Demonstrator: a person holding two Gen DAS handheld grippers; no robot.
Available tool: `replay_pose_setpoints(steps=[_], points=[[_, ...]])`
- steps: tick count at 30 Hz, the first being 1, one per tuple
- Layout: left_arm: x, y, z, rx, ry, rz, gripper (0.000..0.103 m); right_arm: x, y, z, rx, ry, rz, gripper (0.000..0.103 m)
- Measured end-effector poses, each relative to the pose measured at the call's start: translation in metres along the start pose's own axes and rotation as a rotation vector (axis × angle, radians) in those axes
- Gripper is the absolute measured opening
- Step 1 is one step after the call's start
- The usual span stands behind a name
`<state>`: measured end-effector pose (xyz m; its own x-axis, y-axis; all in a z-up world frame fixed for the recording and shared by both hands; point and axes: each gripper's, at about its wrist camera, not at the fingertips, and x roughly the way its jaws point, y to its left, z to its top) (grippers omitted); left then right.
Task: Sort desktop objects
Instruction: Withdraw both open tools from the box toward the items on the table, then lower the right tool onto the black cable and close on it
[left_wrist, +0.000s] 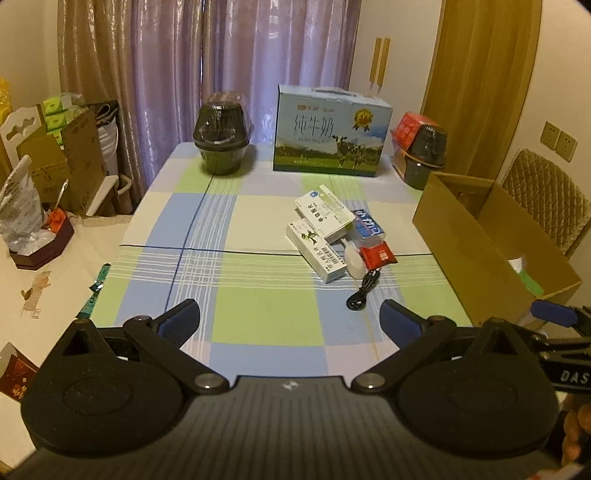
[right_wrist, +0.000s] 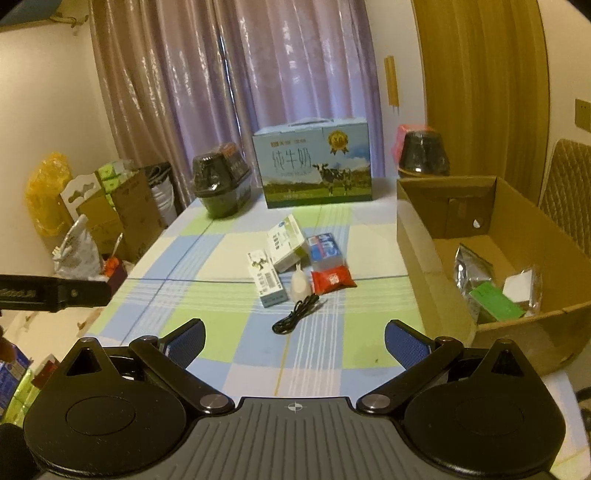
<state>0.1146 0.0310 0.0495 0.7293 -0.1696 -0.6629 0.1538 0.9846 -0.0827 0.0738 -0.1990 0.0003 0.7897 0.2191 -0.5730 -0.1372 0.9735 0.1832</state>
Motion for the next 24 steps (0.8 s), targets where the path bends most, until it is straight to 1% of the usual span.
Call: replay_pose_setpoints(steps=[4,6,8,9,11,15,17,19,21,24], points=[[0.038,0.002,0.005,-0.006,0.025,-0.001,0.102,0.032,-0.005,-0.002,0.009,0.023,0.000,0.100],[0.058,0.002,0.008,-0.002,0.035,-0.007,0.102,0.051,-0.009,-0.002,0.019,0.034,0.000,0.095],[0.077,0.003,0.009,0.006,0.042,-0.002,0.102,0.073,-0.015,-0.004,0.033,0.046,0.002,0.086],[0.089,0.004,0.010,0.009,0.047,-0.003,0.102,0.082,-0.017,-0.004,0.038,0.051,0.004,0.084],[0.108,0.006,0.012,0.012,0.058,-0.003,0.102,0.098,-0.022,-0.007,0.041,0.057,0.010,0.078],[0.149,0.008,0.012,0.031,0.083,-0.008,0.102,0.130,-0.030,-0.010,0.026,0.089,0.026,0.072],[0.162,0.008,0.013,0.030,0.087,-0.007,0.102,0.147,-0.034,-0.009,0.041,0.101,0.031,0.067],[0.173,0.008,0.015,0.025,0.086,-0.010,0.102,0.160,-0.036,-0.006,0.063,0.112,0.039,0.064],[0.184,0.006,0.017,0.024,0.101,-0.017,0.101,0.171,-0.033,-0.002,0.060,0.115,0.035,0.062],[0.198,0.004,0.024,0.008,0.111,-0.042,0.101,0.192,-0.029,0.001,0.050,0.131,0.032,0.053]])
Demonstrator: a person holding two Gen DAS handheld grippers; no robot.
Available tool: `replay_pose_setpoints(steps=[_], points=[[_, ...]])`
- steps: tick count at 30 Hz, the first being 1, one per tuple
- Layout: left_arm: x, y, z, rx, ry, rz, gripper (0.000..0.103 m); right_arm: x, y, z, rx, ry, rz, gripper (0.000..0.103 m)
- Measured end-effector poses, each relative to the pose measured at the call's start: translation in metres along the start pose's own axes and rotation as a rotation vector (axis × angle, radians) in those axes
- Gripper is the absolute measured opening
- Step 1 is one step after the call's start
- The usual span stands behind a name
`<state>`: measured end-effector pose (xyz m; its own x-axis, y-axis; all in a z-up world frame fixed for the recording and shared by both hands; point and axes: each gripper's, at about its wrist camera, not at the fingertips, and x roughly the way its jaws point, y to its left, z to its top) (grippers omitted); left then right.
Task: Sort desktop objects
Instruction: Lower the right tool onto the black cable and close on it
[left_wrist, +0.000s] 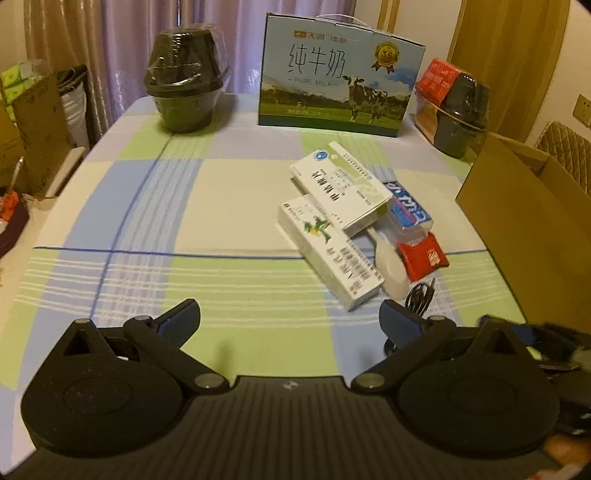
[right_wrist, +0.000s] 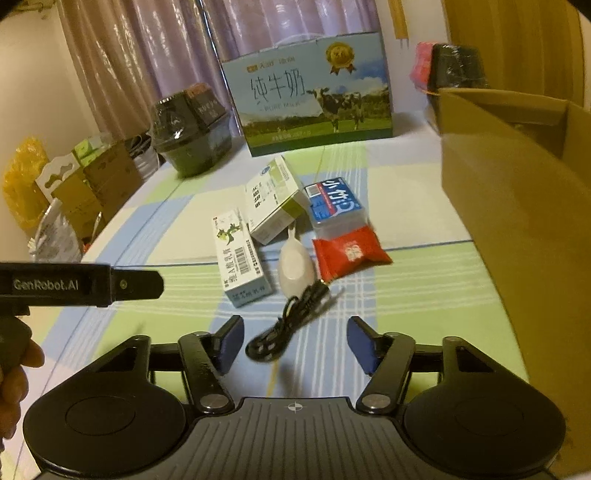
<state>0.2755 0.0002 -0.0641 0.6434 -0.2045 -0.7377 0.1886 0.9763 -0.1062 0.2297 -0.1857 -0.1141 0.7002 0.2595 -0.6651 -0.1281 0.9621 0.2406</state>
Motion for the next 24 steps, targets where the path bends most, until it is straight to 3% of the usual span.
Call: replay_pose_setpoints(steps=[2,10,17,20,24], points=[[0.006,-0.001,0.004,-0.005,0.001,-0.002,0.101,0.012,0.001,0.001,0.001,0.014,-0.011,0.047],[0.028,0.008,0.013,-0.035,0.031,0.009,0.101,0.040,0.008,0.000,-0.022,0.036,-0.063,0.040],[0.035,0.002,0.010,-0.005,0.049,0.011,0.101,0.041,0.011,-0.003,-0.067,0.041,-0.063,0.011],[0.039,0.001,0.010,-0.012,0.055,-0.009,0.101,0.033,0.007,0.000,-0.058,0.025,-0.069,0.010],[0.049,-0.005,0.013,-0.017,0.057,-0.048,0.093,0.022,0.002,0.006,-0.066,-0.016,-0.106,0.010]])
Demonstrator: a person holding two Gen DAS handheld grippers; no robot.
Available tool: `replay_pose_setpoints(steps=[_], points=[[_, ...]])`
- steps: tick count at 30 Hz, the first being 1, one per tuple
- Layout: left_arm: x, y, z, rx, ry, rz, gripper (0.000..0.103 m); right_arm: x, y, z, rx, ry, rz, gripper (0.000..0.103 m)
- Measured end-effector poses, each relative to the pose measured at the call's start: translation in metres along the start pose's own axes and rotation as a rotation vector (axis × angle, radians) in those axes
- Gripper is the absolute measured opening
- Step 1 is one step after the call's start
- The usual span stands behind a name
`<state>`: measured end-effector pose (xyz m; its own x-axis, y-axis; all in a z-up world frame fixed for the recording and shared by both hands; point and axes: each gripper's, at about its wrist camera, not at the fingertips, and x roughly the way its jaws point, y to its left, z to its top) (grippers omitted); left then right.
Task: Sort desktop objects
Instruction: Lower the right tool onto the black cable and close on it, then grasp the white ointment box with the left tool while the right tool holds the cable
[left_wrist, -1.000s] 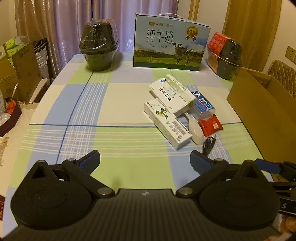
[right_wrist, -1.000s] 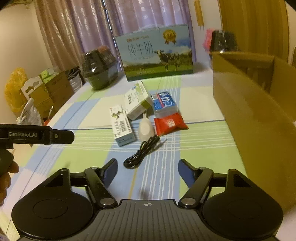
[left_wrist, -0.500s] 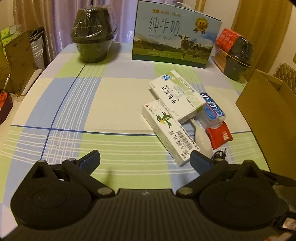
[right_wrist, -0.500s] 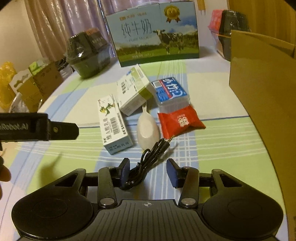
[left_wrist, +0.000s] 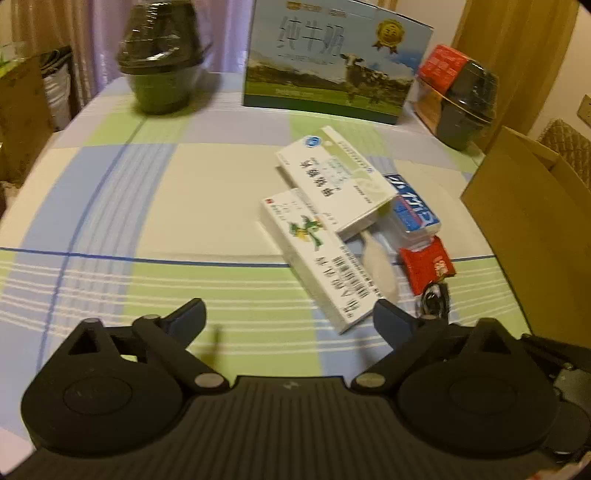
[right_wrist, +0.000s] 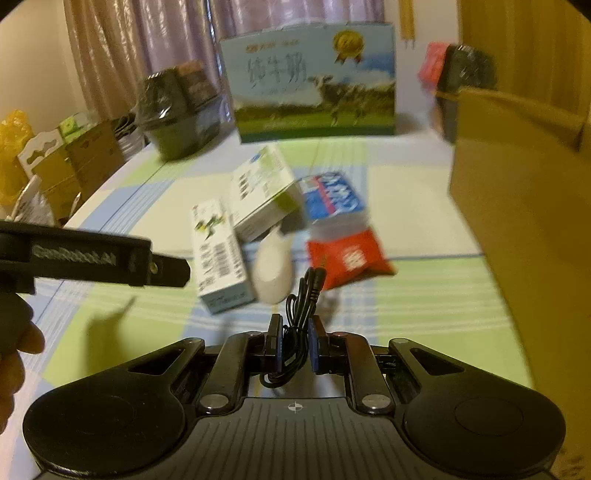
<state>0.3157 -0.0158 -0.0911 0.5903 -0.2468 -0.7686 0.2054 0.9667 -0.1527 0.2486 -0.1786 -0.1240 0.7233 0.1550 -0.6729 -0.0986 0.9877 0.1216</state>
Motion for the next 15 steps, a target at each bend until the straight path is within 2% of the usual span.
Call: replay_pose_setpoints(steps=[8,12,15], points=[[0.025,-0.021,0.009,0.004,-0.016,-0.060,0.075,-0.001,-0.026,0.009,0.062,0.001,-0.047,0.010],[0.041,-0.027,0.010,0.028,0.014,-0.041,0.065,0.001,-0.028,0.008,0.066,0.011,-0.041,0.010],[0.046,-0.023,0.006,0.038,0.027,-0.030,0.046,0.002,-0.026,0.006,0.052,0.017,-0.033,0.010]])
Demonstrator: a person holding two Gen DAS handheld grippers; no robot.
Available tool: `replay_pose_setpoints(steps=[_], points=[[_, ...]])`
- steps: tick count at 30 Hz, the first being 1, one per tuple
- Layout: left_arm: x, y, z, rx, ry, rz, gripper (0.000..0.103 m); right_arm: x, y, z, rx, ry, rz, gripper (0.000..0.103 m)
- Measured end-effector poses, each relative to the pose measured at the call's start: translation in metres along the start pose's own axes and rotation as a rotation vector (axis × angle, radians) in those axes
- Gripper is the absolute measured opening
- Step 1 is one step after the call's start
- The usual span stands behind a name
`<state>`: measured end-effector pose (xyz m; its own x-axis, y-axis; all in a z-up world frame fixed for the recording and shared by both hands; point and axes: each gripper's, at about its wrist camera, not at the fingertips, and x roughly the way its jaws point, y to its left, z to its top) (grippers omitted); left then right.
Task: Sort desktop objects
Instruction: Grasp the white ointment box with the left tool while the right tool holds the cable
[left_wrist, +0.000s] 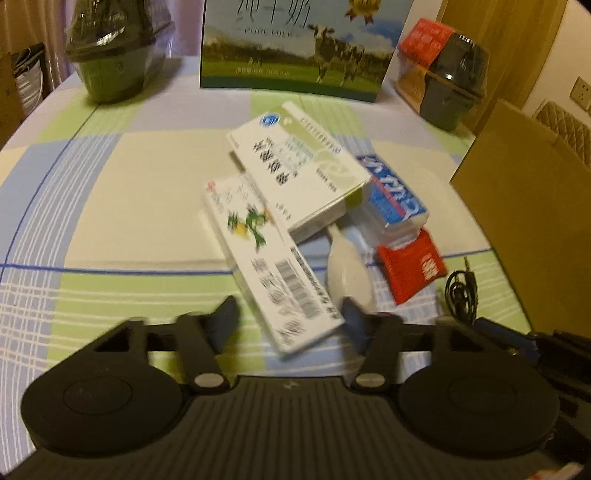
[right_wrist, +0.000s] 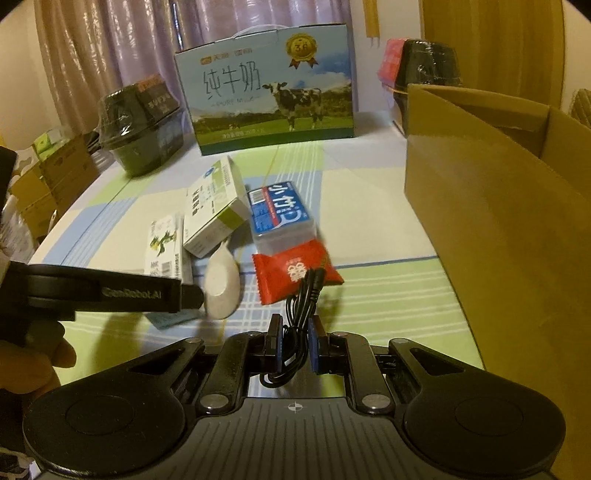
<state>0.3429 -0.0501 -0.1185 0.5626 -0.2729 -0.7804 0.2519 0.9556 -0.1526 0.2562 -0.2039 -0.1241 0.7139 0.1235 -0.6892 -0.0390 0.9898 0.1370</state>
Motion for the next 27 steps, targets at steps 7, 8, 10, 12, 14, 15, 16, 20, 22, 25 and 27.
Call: replay_pose_setpoints(steps=[7,8,10,12,14,15,16,20,22,25,27], points=[[-0.023,0.008,-0.016,0.017,0.019,0.040,0.035,-0.009,0.004,-0.013,-0.030,0.028,0.016,0.010],[-0.030,0.008,-0.023,0.024,0.023,0.042,0.035,-0.012,0.005,-0.016,-0.036,0.032,0.023,0.010],[-0.043,0.007,-0.036,0.034,0.032,0.037,0.034,-0.021,0.007,-0.022,-0.043,0.036,0.034,0.010],[-0.057,0.003,-0.050,0.054,0.036,0.036,0.034,-0.032,0.008,-0.030,-0.042,0.038,0.048,0.010],[-0.070,-0.002,-0.063,0.071,0.034,0.037,0.033,-0.044,0.009,-0.040,-0.046,0.041,0.056,0.010],[-0.077,-0.004,-0.071,0.076,0.030,0.033,0.033,-0.050,0.010,-0.045,-0.050,0.044,0.056,0.010],[-0.083,-0.006,-0.080,0.081,0.025,0.030,0.033,-0.054,0.009,-0.050,-0.055,0.048,0.054,0.010],[-0.099,-0.009,-0.098,0.080,-0.016,0.045,0.041,-0.062,0.004,-0.066,-0.045,0.080,0.043,0.011],[-0.101,-0.011,-0.095,0.086,-0.041,0.056,0.053,-0.061,0.007,-0.068,-0.072,0.070,0.034,0.011],[-0.096,-0.010,-0.087,0.075,-0.053,0.046,0.053,-0.059,0.013,-0.071,-0.144,0.045,0.003,0.013],[-0.090,-0.010,-0.083,0.072,-0.050,0.042,0.053,-0.057,0.013,-0.074,-0.165,0.038,-0.020,0.017]])
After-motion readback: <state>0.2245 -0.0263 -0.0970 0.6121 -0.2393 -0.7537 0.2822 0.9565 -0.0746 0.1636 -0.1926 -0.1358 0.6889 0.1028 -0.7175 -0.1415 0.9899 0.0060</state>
